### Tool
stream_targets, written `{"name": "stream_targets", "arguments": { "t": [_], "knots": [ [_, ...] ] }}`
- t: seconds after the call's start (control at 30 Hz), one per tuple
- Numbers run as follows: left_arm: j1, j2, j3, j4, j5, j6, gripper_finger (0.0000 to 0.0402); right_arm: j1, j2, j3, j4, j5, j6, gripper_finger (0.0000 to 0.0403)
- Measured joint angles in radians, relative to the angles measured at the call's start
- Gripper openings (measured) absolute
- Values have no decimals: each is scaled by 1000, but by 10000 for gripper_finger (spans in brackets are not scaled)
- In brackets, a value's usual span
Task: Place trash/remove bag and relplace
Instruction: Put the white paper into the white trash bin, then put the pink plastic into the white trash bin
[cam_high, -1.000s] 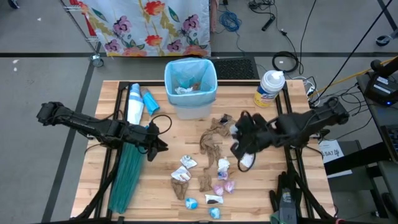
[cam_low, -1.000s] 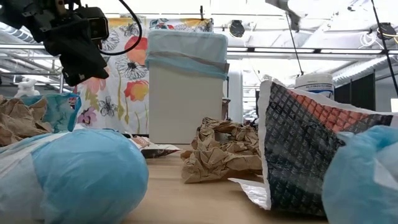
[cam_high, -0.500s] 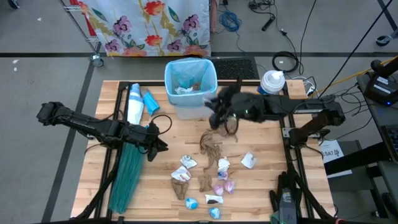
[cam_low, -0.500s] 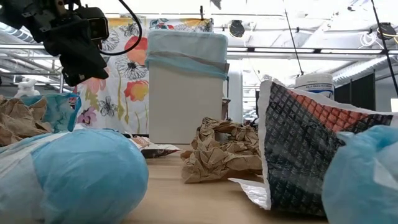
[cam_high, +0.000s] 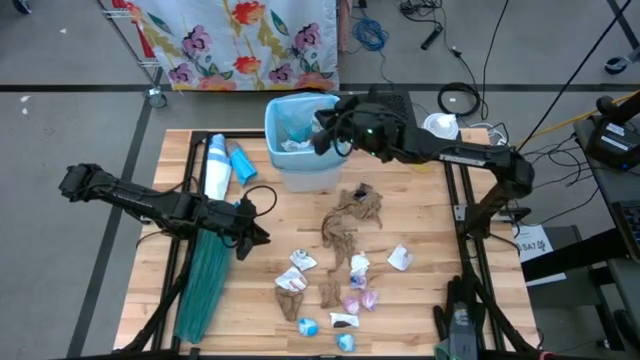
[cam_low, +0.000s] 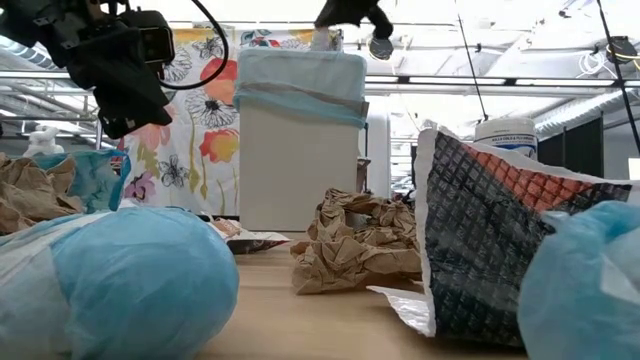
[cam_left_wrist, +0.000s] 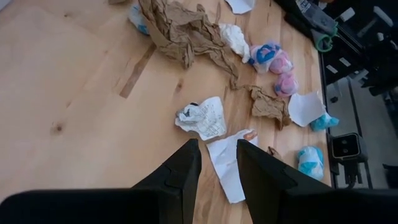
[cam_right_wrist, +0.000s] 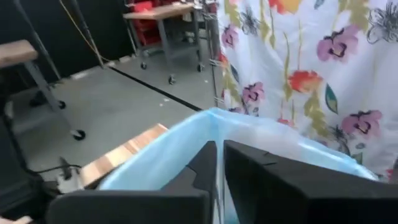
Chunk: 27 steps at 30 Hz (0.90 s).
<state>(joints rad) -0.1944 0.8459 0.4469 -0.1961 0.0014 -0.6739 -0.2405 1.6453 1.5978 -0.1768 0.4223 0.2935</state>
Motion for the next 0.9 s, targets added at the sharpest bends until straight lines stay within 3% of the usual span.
{"name": "stream_targets", "arguments": {
  "t": [0.23, 0.4, 0.53, 0.67, 0.9],
  "knots": [
    [0, 0, 0, -4, 1, 0, 109, -49, 41, -2, -4, -174, 61, 108],
    [0, 0, 0, -4, 1, 0, 109, -47, -24, -2, -37, -220, 37, 133],
    [0, 0, 0, -3, 1, 0, 109, -38, -117, -1, -238, -216, 53, 128],
    [0, 0, 0, -4, 1, 0, 109, -1, -217, -1, -521, -215, 172, 118],
    [0, 0, 0, -4, 1, 1, 109, 175, -321, -1, -961, -132, 455, 101]
  ]
}}
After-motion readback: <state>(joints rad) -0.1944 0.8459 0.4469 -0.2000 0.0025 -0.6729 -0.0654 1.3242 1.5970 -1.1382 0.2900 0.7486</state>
